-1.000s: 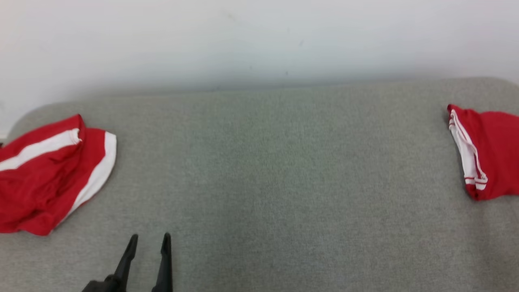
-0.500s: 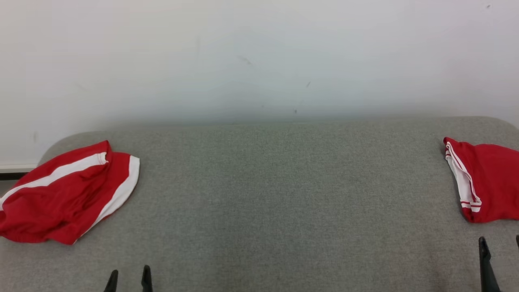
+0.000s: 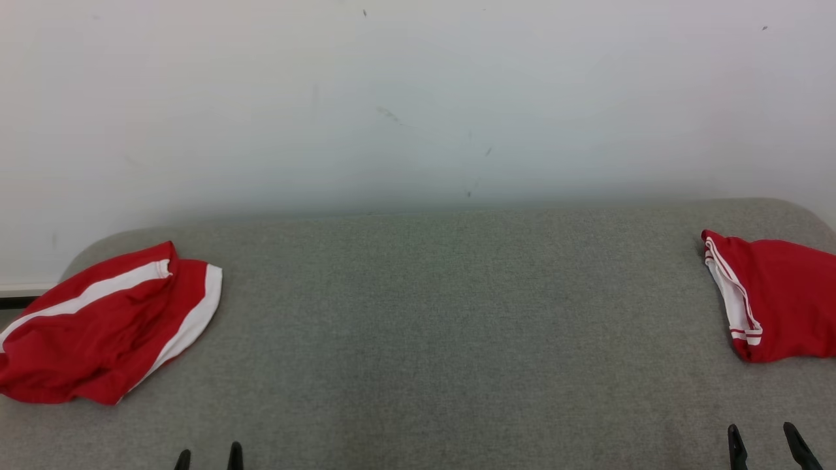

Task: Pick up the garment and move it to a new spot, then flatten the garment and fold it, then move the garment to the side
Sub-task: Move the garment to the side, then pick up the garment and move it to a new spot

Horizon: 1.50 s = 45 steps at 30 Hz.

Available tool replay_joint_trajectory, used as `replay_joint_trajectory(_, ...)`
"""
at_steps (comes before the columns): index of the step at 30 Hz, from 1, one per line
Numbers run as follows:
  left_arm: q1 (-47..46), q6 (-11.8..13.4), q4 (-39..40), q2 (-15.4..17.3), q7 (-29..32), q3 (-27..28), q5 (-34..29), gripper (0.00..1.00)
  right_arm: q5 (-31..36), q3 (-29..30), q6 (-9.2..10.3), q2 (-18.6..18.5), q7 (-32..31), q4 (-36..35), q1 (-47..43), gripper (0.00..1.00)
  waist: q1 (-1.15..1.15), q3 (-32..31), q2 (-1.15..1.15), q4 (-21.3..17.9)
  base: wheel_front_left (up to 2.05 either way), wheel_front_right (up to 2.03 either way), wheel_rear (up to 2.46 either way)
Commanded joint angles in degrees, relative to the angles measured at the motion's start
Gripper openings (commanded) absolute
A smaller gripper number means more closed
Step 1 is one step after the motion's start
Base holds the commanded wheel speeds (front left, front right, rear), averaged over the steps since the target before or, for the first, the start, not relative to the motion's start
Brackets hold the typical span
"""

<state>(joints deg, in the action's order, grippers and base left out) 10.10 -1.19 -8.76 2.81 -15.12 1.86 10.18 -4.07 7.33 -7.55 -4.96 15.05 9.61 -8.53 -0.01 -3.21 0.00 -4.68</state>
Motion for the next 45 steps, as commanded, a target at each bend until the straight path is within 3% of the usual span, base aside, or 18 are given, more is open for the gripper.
replay_joint_trajectory(1,0.36,-0.08,0.09,0.2,-0.01,0.29,-0.18,1.0,0.13,-0.15,0.13,0.17,0.14,0.33,-0.16,1.0,0.01,-0.01,0.0,0.03,0.0,0.0,0.0)
replay_joint_trajectory(18,0.36,0.29,0.56,0.2,-0.01,-0.78,0.39,1.0,-0.45,-0.68,0.12,0.07,0.14,0.83,0.61,1.0,0.01,-0.15,0.0,2.4,0.0,0.0,0.0)
replay_joint_trajectory(23,0.35,0.17,0.46,0.2,-0.01,-1.1,0.03,1.0,-0.83,0.01,0.12,0.16,0.14,0.73,0.34,1.0,0.01,-0.67,0.0,6.51,0.0,0.0,0.0)
replay_joint_trajectory(35,3.16,-0.58,1.54,0.19,-0.01,0.46,-1.52,1.0,-1.54,-2.68,0.13,1.19,0.14,2.22,0.55,1.0,0.01,-3.18,0.0,21.64,0.0,0.0,0.0)
replay_joint_trajectory(45,4.19,-0.91,3.09,0.19,-0.01,2.63,-1.12,1.0,-1.82,-4.84,0.13,1.51,0.14,2.95,0.98,1.0,0.01,-3.05,0.0,23.86,0.0,0.0,0.0)
